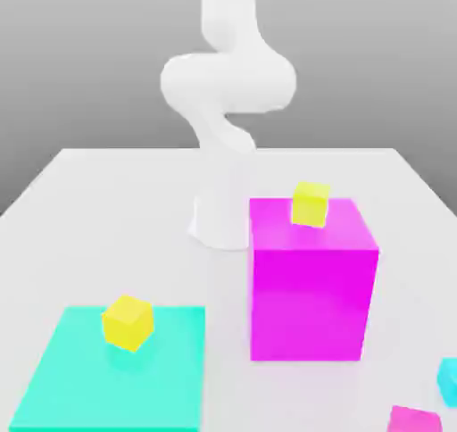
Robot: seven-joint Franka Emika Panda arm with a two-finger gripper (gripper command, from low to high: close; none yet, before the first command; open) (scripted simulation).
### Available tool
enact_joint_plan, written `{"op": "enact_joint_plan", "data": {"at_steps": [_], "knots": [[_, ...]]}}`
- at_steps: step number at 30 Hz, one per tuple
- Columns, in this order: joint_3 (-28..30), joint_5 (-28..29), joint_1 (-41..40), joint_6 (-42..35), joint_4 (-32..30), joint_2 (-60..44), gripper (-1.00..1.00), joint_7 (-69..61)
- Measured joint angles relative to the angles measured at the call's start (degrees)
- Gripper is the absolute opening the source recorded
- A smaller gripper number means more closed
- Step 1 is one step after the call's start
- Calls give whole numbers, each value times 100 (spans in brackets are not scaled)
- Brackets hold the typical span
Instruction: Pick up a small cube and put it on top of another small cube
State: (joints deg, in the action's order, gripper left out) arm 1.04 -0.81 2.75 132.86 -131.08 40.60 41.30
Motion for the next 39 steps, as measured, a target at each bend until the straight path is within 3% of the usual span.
{"op": "enact_joint_plan", "data": {"at_steps": [9,19,31,35,36,39], "knots": [[274,-364,885,399,252,-1909,0,-1703],[128,-637,1491,838,526,-3982,0,-3471],[-153,38,1927,1433,839,-6400,0,-4886],[-154,136,1971,1999,1000,-7230,0,-4947],[-153,140,1972,2093,1025,-7353,-100,-4949],[-153,138,1972,2088,1025,-7352,-100,-4951]]}}
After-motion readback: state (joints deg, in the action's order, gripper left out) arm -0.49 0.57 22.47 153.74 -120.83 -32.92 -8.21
